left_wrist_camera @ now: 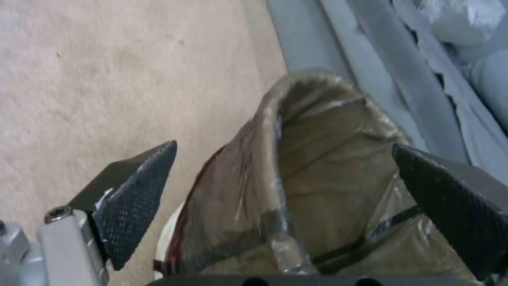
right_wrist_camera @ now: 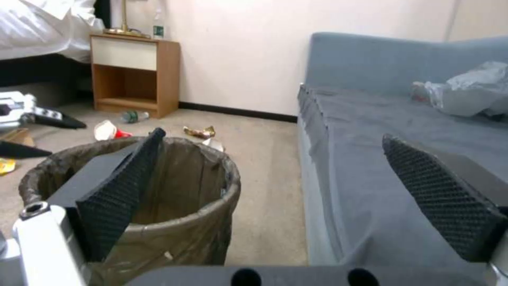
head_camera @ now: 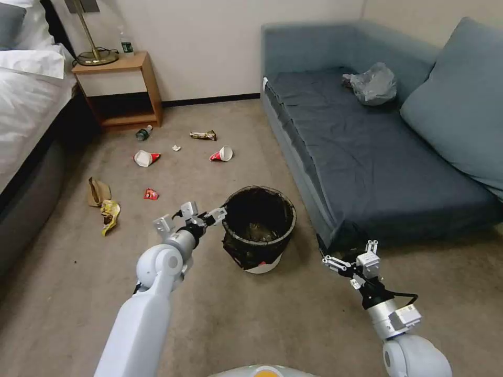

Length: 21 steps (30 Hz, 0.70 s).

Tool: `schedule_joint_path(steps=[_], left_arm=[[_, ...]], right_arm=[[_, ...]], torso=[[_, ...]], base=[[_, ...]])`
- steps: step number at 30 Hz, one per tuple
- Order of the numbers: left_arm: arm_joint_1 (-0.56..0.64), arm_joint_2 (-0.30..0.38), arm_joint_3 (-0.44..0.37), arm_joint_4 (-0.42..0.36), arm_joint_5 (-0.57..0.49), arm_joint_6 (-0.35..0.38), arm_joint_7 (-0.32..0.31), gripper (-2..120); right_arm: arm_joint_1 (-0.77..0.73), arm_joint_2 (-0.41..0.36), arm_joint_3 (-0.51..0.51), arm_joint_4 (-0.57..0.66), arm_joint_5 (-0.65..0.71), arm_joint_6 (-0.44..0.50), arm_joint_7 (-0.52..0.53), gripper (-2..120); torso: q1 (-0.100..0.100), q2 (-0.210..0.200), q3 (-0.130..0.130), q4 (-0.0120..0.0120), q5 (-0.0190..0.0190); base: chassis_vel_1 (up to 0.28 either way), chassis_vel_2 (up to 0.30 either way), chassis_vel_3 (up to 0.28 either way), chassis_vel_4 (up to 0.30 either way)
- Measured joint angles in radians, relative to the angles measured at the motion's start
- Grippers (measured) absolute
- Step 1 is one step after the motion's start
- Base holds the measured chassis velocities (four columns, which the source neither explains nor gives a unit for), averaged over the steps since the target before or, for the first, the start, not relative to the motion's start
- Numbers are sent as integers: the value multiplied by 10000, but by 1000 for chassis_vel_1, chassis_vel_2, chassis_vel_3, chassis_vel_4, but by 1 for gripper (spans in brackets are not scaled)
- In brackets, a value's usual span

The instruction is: Pick up the trash can from the floor.

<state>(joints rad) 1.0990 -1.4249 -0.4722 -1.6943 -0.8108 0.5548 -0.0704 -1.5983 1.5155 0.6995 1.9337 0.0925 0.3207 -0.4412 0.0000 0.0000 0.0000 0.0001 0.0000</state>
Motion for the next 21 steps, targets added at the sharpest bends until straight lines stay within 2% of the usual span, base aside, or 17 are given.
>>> schedule_joint_path(steps=[4, 6, 10, 15, 16, 17, 18, 20, 21], left_arm=[[-41, -43, 14, 107, 8, 7, 1, 100], [-191, -212, 86, 395, 56, 67, 43, 100], [-273, -392, 121, 614, 180, 222, 133, 95], [-243, -511, 154, 743, 525, 360, 117, 76], [-243, -511, 154, 743, 525, 360, 117, 76], [-216, -492, 152, 753, 580, 374, 80, 70], [-216, -492, 152, 753, 580, 374, 80, 70], [-157, -454, 112, 754, 636, 374, 37, 60], [-157, -454, 112, 754, 636, 374, 37, 60]], right_arm=[[-6, -5, 3, 0, 6, 10, -13, 100], [-23, -34, 27, -16, 26, 37, -43, 100], [-22, -49, 43, -31, 49, 62, -64, 100], [23, -53, 48, -68, 83, 82, -96, 100], [23, -53, 48, -68, 83, 82, -96, 100], [39, -54, 49, -89, 97, 98, -129, 100], [39, -54, 49, -89, 97, 98, -129, 100], [58, -49, 35, -121, 99, 122, -160, 100], [58, -49, 35, -121, 99, 122, -160, 100]], torso=[[0, 0, 0, -1, -1], [0, 0, 0, -1, 0], [0, 0, 0, -1, -1], [0, 0, 0, 0, -1], [0, 0, 0, 0, -1], [0, 0, 0, -1, 0], [0, 0, 0, -1, 0], [0, 0, 0, 0, 0], [0, 0, 0, 0, 0]], base=[[0, 0, 0, 0], [0, 0, 0, 0], [0, 0, 0, 0], [0, 0, 0, 0], [0, 0, 0, 0], [0, 0, 0, 0], [0, 0, 0, 0], [0, 0, 0, 0], [0, 0, 0, 0]])
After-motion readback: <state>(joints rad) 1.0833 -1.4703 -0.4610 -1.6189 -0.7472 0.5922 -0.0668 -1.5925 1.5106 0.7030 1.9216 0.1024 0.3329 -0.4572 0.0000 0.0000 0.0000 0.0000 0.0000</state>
